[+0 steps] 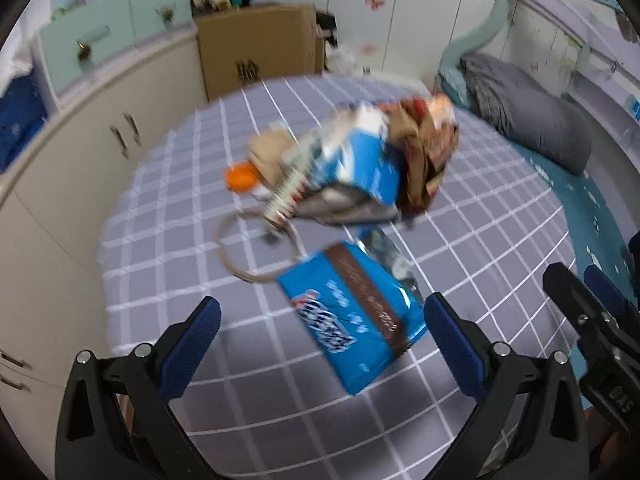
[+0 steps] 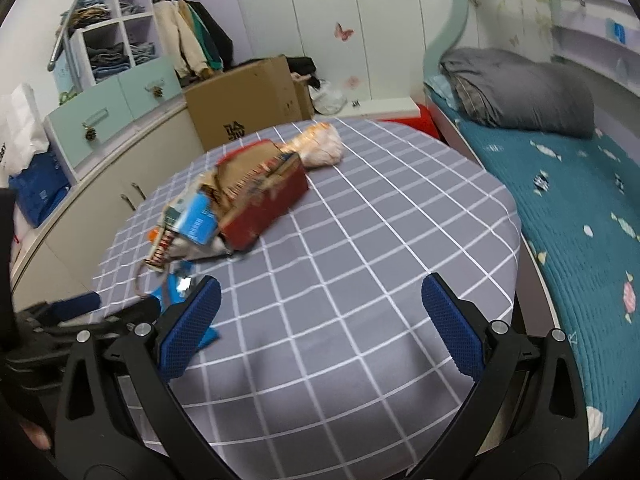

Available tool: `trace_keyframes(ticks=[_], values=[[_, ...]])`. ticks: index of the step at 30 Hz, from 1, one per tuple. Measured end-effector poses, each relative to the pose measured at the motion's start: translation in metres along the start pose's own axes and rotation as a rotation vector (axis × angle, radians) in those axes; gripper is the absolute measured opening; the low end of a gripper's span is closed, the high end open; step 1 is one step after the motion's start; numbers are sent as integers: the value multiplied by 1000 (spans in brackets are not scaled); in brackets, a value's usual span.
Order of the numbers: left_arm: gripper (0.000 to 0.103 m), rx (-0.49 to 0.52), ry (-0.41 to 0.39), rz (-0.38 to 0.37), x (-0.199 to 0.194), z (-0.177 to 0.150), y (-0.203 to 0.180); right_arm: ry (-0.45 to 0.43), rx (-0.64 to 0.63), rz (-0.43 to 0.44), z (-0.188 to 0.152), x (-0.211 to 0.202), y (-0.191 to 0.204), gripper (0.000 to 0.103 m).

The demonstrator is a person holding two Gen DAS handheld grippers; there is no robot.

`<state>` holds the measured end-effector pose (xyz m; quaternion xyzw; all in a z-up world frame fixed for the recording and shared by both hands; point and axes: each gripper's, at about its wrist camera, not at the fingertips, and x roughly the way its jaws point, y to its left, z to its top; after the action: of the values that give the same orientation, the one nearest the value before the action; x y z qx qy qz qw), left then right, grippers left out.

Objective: Collect trash
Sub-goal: 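Grasp the blue snack wrapper with the left tool and lift it, then grasp the small white strip wrapper with the right tool while the left tool holds the blue wrapper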

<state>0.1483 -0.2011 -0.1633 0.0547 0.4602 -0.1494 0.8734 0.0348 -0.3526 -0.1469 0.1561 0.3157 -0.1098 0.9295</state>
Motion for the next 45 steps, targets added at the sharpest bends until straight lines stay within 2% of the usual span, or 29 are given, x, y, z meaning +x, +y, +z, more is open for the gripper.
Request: trace_keyframes(ticks=[6,9,12,14,16,18,20,22,25,29,32,37,40,43,45], values=[[98,-20,71,18,25,-7,-9,46,10,21,-6,15,-6,98],[87,-16,67,33,27,-9,-10,60,3,36,-7,19,-3,98],[75,-13,53,34,25,-10,-10,66,-3,51,-7,23,-1,98],[61,-4,42,23,21,-12,-8,68,-6,57,-7,24,1,98],[53,-8,42,1,18,-12,-3,70,-9,60,-6,25,4,98],[42,-14,42,-38,17,-11,3,75,-13,68,-6,25,9,98],[25,-15,45,-85,16,-12,7,78,-20,77,-6,25,13,98],[21,-17,46,-145,12,-15,11,80,-27,81,-6,25,18,98],[18,-7,27,-198,4,-20,17,79,-32,89,-6,24,25,98],[17,-27,-38,-267,-19,-26,39,97,-34,117,-6,29,38,98],[17,-70,-84,-262,-35,-27,69,129,-51,164,-5,40,59,98],[17,-168,-113,-215,-44,-26,121,177,-116,243,-4,62,103,98],[17,-213,-120,-163,-42,-26,147,214,-183,261,-3,80,133,85],[17,-242,-115,-122,-41,-30,169,225,-251,286,-4,88,155,79],[17,-260,-115,-108,-42,-31,183,245,-310,302,-7,93,174,68]])
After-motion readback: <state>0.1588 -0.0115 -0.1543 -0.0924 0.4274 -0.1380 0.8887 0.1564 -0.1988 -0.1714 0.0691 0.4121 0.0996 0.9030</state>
